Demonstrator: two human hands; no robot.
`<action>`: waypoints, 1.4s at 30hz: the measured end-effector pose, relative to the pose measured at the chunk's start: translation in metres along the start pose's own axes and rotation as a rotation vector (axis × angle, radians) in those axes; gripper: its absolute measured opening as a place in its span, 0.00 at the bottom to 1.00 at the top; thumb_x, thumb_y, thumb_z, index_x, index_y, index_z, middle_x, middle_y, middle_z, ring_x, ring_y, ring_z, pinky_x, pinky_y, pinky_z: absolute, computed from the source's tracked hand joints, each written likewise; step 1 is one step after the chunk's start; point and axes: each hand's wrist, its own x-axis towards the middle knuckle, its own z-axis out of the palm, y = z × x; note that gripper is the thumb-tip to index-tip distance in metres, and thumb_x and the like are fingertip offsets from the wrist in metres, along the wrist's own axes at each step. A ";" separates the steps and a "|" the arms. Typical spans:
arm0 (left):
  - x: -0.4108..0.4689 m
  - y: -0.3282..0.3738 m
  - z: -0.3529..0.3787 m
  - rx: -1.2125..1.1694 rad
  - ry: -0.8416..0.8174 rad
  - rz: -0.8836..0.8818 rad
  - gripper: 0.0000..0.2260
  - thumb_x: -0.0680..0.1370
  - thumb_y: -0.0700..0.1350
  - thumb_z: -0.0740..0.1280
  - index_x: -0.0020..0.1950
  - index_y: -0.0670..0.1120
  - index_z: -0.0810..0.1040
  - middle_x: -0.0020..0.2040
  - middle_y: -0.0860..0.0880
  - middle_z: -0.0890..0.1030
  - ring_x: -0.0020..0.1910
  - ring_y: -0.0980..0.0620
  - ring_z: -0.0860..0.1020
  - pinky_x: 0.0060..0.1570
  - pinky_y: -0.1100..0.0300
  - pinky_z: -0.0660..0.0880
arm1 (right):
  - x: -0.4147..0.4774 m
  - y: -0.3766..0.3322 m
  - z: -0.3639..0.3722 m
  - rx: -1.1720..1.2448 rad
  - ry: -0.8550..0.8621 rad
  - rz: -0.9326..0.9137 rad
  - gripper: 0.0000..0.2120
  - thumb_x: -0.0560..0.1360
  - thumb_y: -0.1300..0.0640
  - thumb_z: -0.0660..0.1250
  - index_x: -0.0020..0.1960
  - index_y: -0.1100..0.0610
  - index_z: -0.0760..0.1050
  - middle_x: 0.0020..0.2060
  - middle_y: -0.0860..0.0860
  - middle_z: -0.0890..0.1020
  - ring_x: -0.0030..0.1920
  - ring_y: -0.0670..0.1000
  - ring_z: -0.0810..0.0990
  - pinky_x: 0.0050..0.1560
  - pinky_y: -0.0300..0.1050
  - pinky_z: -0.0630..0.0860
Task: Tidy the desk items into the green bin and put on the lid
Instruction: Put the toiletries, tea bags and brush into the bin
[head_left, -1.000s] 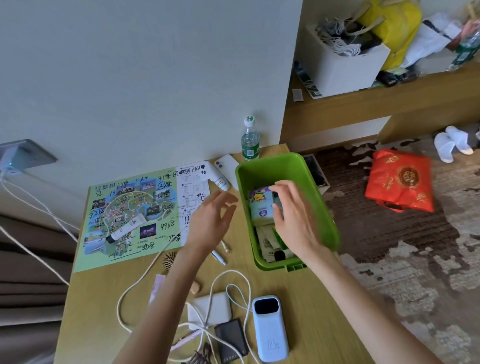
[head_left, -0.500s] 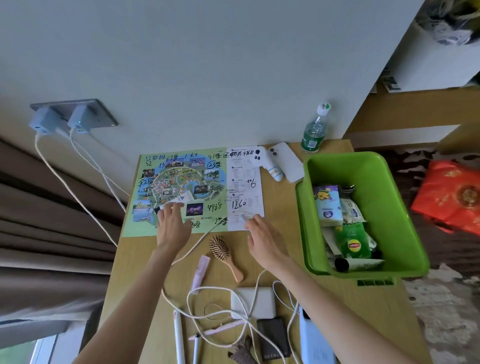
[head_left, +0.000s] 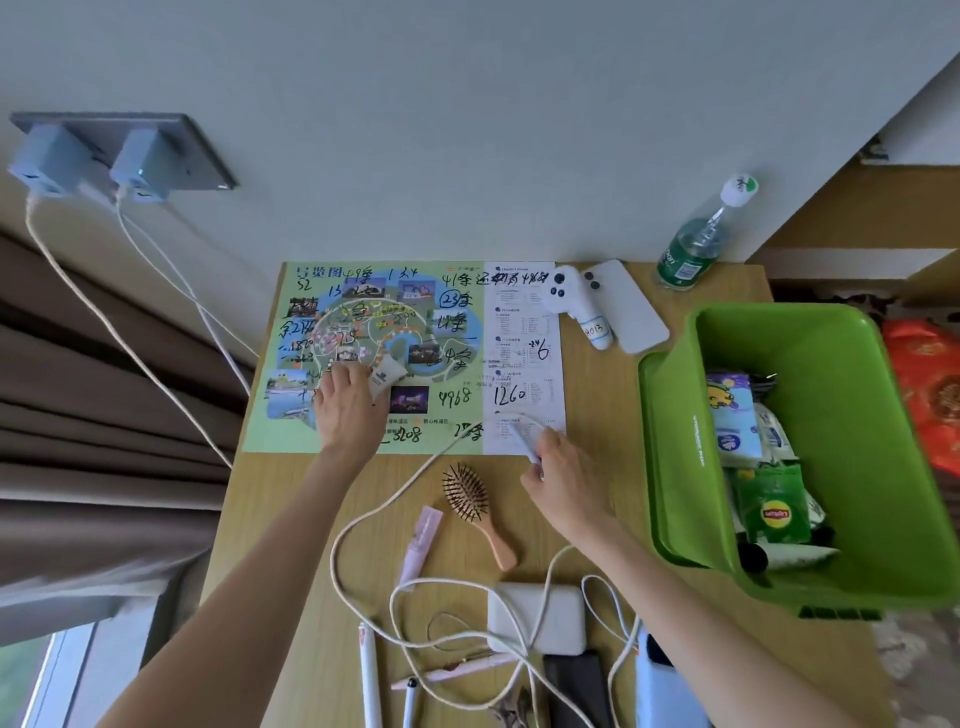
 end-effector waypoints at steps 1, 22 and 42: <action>-0.003 -0.001 0.001 -0.033 -0.028 0.005 0.19 0.78 0.48 0.64 0.64 0.39 0.67 0.60 0.39 0.72 0.56 0.40 0.72 0.53 0.46 0.73 | 0.000 -0.003 0.000 0.042 0.000 -0.008 0.05 0.76 0.60 0.63 0.48 0.58 0.67 0.44 0.53 0.75 0.41 0.51 0.76 0.37 0.42 0.71; -0.150 -0.020 -0.006 -0.219 -0.374 -0.046 0.20 0.70 0.66 0.69 0.43 0.52 0.70 0.36 0.54 0.77 0.37 0.50 0.77 0.31 0.60 0.66 | -0.064 -0.046 0.036 0.156 -0.151 0.097 0.23 0.68 0.41 0.74 0.47 0.57 0.70 0.42 0.48 0.73 0.39 0.48 0.73 0.42 0.44 0.72; -0.136 0.064 -0.045 -0.534 -0.213 -0.034 0.17 0.76 0.59 0.64 0.40 0.46 0.72 0.33 0.50 0.79 0.31 0.51 0.78 0.30 0.56 0.72 | -0.054 -0.027 -0.059 0.538 -0.069 0.186 0.07 0.74 0.59 0.67 0.50 0.60 0.74 0.41 0.57 0.81 0.37 0.55 0.80 0.39 0.50 0.76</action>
